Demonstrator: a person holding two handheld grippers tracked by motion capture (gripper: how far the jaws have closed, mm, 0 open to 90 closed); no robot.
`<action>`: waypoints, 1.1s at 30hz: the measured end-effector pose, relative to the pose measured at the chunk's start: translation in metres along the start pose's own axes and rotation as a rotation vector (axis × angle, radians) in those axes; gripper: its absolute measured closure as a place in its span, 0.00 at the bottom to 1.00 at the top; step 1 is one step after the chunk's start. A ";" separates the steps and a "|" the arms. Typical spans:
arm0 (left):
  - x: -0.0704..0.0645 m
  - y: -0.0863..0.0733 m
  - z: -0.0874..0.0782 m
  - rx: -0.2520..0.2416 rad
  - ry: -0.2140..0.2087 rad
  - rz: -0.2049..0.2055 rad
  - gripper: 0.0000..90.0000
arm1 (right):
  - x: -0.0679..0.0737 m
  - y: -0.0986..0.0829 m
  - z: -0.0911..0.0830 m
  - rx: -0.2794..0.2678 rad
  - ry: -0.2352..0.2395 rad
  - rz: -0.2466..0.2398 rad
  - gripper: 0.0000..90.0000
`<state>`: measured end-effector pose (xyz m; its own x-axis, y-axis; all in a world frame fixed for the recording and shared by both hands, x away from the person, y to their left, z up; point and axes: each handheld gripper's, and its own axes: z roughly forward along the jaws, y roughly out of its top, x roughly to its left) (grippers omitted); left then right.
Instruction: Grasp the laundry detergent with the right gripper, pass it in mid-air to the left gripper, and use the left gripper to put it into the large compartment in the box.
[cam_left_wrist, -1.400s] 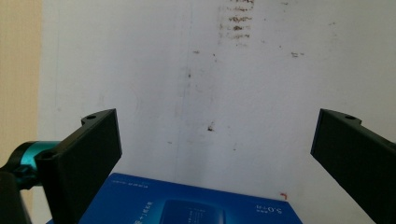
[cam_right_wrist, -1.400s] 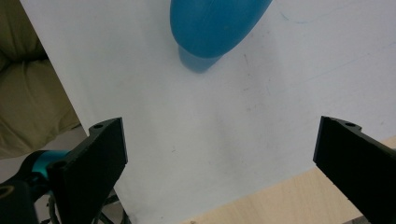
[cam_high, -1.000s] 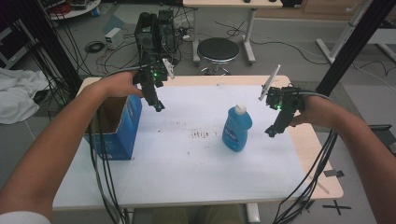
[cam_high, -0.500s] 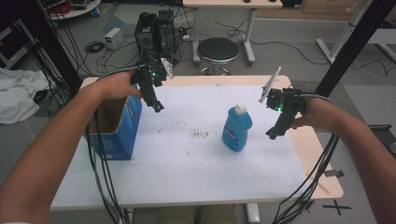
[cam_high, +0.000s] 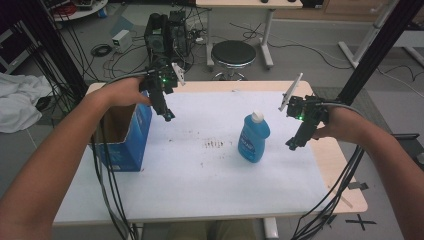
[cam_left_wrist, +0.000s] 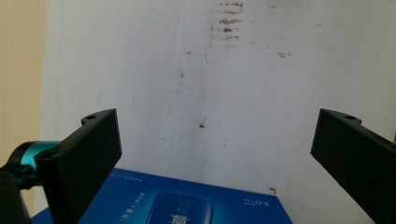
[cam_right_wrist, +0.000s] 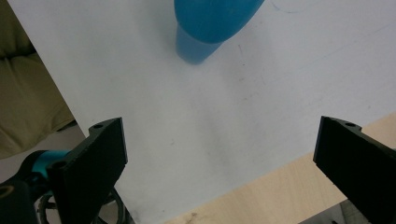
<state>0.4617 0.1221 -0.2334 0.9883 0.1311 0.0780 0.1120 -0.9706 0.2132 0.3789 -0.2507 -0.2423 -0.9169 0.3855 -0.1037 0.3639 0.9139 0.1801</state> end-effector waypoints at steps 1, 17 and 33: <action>-0.001 0.000 -0.001 0.008 0.006 0.004 0.02 | 0.000 0.001 0.001 0.010 -0.009 0.010 0.02; -0.003 -0.005 0.004 -0.011 -0.013 0.015 0.02 | 0.004 -0.008 0.011 -0.010 -0.022 0.218 0.02; -0.004 -0.006 0.005 -0.027 -0.005 0.003 0.02 | 0.014 -0.016 0.028 -0.131 -0.019 0.443 0.02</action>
<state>0.4579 0.1267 -0.2398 0.9891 0.1274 0.0733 0.1065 -0.9650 0.2396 0.3648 -0.2561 -0.2742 -0.6741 0.7386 -0.0060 0.6951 0.6371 0.3330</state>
